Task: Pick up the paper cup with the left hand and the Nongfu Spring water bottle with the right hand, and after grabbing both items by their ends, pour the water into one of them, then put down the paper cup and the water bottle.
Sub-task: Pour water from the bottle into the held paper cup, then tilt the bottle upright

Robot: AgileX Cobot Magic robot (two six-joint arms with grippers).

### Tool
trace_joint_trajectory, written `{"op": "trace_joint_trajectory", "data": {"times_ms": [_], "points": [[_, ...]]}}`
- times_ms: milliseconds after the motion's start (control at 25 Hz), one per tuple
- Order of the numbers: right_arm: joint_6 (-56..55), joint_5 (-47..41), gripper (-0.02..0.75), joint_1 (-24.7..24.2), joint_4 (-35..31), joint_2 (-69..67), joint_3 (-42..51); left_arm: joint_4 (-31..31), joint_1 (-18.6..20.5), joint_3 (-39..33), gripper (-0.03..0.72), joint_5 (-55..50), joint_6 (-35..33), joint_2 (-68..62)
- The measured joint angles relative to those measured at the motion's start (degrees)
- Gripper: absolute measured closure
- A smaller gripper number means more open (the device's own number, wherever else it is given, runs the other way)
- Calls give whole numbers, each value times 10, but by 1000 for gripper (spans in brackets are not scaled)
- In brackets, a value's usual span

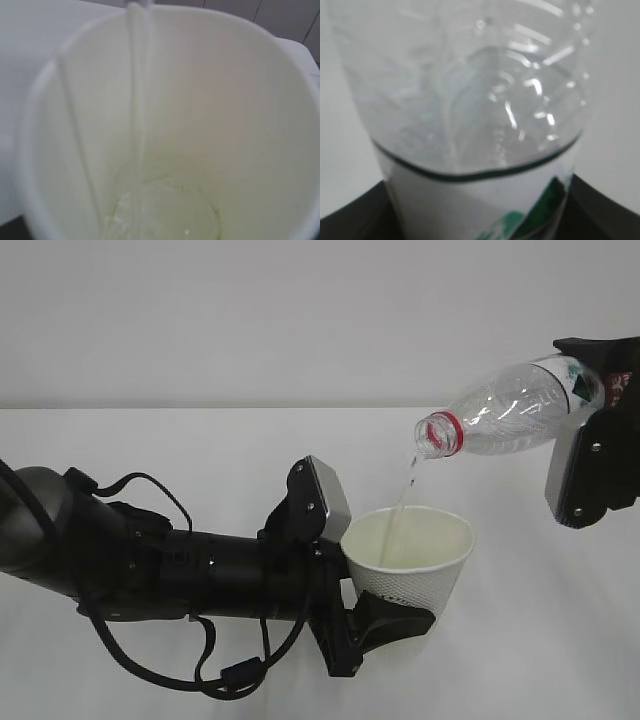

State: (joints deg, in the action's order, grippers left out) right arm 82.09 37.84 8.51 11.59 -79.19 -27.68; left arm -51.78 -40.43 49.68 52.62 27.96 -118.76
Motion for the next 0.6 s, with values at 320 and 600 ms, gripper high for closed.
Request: {"op": "trace_joint_trajectory", "data": {"times_ms": [320, 600], "points": [[0, 0, 223, 0, 0, 0, 0, 0, 0, 0, 192, -1, 0, 0], [0, 0, 223, 0, 0, 0, 0, 0, 0, 0, 193, -1, 0, 0]]}}
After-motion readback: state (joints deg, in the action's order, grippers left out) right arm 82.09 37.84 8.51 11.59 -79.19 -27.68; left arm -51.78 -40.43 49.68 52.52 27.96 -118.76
